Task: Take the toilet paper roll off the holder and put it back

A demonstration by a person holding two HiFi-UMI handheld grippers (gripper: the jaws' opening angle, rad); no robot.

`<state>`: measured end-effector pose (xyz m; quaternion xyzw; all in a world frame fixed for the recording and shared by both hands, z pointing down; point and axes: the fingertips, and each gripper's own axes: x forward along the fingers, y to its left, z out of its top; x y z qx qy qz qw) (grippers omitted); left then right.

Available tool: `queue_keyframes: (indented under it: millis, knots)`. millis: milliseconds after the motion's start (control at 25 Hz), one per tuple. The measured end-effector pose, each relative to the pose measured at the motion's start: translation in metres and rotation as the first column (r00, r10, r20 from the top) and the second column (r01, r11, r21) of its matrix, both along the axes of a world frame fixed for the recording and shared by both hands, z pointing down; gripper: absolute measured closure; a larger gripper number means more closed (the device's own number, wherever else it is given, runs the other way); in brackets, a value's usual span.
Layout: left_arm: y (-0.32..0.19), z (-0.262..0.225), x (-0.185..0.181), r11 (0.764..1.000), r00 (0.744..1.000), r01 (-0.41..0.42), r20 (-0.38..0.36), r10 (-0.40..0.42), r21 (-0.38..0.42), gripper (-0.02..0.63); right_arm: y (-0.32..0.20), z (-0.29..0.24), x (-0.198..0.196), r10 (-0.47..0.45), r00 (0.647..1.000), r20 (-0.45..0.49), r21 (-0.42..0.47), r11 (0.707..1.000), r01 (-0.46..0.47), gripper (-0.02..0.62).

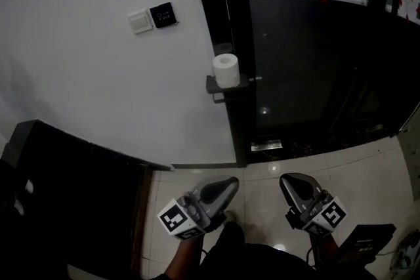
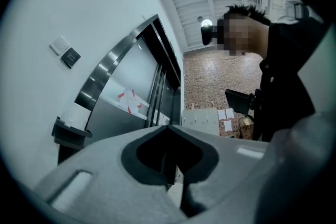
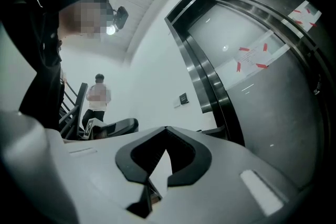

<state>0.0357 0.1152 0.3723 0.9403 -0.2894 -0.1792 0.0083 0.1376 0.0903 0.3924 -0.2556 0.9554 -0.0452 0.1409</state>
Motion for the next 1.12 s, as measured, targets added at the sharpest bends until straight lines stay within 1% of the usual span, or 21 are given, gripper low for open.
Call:
queue_keyframes:
  millis: [160,360,520,640,720,800,920,960,1000,1120]
  knots:
    - [-0.065,-0.016,-0.035,0.999,0.998,-0.033,-0.051,0.034,0.020,0.609,-0.064,-0.007,-0.034,0.025,1.000,-0.018,0.009,1.000,-0.025,0.594]
    - [-0.137,-0.029,-0.077,0.997,0.997,-0.067,-0.031,0.068,0.032,0.609,-0.138,-0.020,-0.076,0.061,0.998,-0.031,0.013,0.998,-0.061,0.594]
    - [-0.181,-0.028,-0.105,0.996,0.996,-0.081,-0.021,0.082,0.036,0.609,-0.188,-0.019,-0.104,0.105,0.993,-0.060,0.010,0.994,-0.105,0.594]
    - [-0.205,-0.028,-0.115,0.996,0.995,-0.092,-0.036,0.092,0.014,0.609,-0.215,-0.021,-0.116,0.118,0.990,-0.082,0.011,0.993,-0.118,0.594]
    - [-0.214,-0.027,-0.115,0.995,0.993,-0.104,-0.050,0.103,-0.003,0.609,-0.229,-0.022,-0.118,0.119,0.989,-0.083,0.005,0.993,-0.119,0.594]
    - [-0.224,-0.027,-0.114,0.995,0.994,-0.100,-0.046,0.099,-0.003,0.609,-0.243,-0.022,-0.118,0.114,0.990,-0.088,-0.002,0.993,-0.115,0.594]
    - [-0.235,-0.026,-0.109,0.997,0.997,-0.076,-0.030,0.076,-0.005,0.609,-0.259,-0.017,-0.121,0.077,0.992,-0.102,-0.030,0.996,-0.080,0.558]
    - [-0.236,-0.027,-0.106,0.997,0.997,-0.071,-0.026,0.071,-0.006,0.609,-0.264,-0.016,-0.121,0.065,0.992,-0.106,-0.039,0.997,-0.069,0.537]
    - [-0.237,-0.030,-0.102,0.998,0.997,-0.069,-0.024,0.069,-0.003,0.609,-0.269,-0.016,-0.121,0.055,0.993,-0.109,-0.048,0.997,-0.060,0.509]
    - [-0.243,-0.033,-0.099,0.999,0.999,-0.040,-0.010,0.040,0.003,0.609,-0.287,-0.020,-0.126,0.023,0.994,-0.106,-0.055,0.998,-0.029,0.392]
